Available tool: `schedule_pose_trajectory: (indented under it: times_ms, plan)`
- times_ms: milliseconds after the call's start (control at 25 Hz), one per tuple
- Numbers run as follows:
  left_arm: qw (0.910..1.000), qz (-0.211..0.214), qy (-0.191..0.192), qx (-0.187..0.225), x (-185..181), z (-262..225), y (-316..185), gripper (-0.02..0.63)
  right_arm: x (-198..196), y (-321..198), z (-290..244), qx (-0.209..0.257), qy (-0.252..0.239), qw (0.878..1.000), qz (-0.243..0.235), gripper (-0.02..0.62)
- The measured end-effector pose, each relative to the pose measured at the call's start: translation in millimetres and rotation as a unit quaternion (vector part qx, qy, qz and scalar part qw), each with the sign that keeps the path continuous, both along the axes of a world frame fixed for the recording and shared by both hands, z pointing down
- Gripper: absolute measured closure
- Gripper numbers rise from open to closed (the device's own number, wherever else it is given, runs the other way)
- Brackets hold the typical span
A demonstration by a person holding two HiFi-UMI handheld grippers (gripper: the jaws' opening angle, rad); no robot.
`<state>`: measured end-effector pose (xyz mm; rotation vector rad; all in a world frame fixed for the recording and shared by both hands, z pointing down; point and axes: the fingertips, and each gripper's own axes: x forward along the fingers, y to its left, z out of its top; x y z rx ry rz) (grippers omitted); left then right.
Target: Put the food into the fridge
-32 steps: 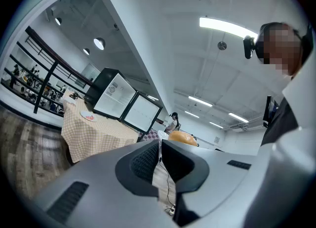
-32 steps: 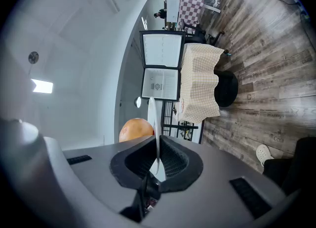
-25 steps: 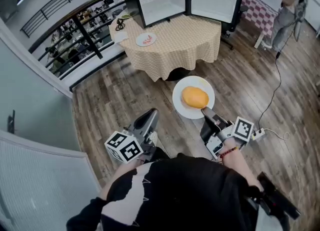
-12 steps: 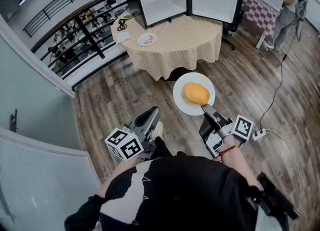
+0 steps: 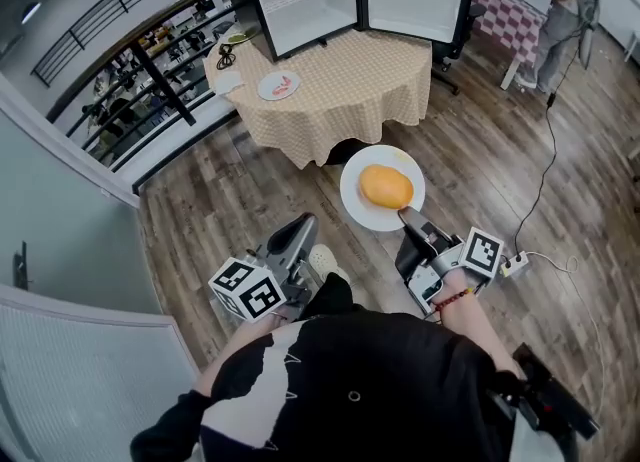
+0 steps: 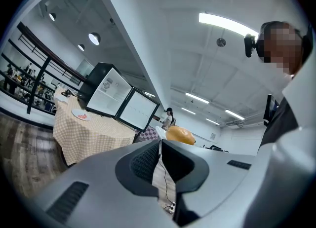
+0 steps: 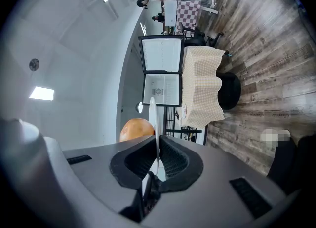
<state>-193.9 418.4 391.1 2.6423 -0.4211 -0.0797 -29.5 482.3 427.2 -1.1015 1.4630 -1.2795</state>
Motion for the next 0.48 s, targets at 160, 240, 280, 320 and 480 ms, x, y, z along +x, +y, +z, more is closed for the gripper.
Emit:
schedule_pose_trajectory:
  times_ms: [160,240,280,320,480]
  plan:
    - [0.9999,0.006,0.003,-0.011,25,-6,-32,0.577,20,-29,-5,-0.012,0.000,1.000,0.001,0.569]
    - [0.9998,0.005,0.007,-0.017,35,-7,-51,0.577,29,-47,-9,-0.015,0.004,1.000,0.000,0.569]
    - [0.9998,0.004,0.010,-0.018,39,-6,-61,0.577,33,-55,-9,-0.016,0.006,1.000,0.000,0.569]
    - [0.9998,0.004,0.011,-0.018,43,-6,-70,0.575,36,-64,-9,-0.016,0.009,1.000,0.000,0.569]
    - [0.9996,0.002,0.014,-0.025,55,0,-113,0.577,52,-107,-6,-0.023,0.009,1.000,0.002,0.569]
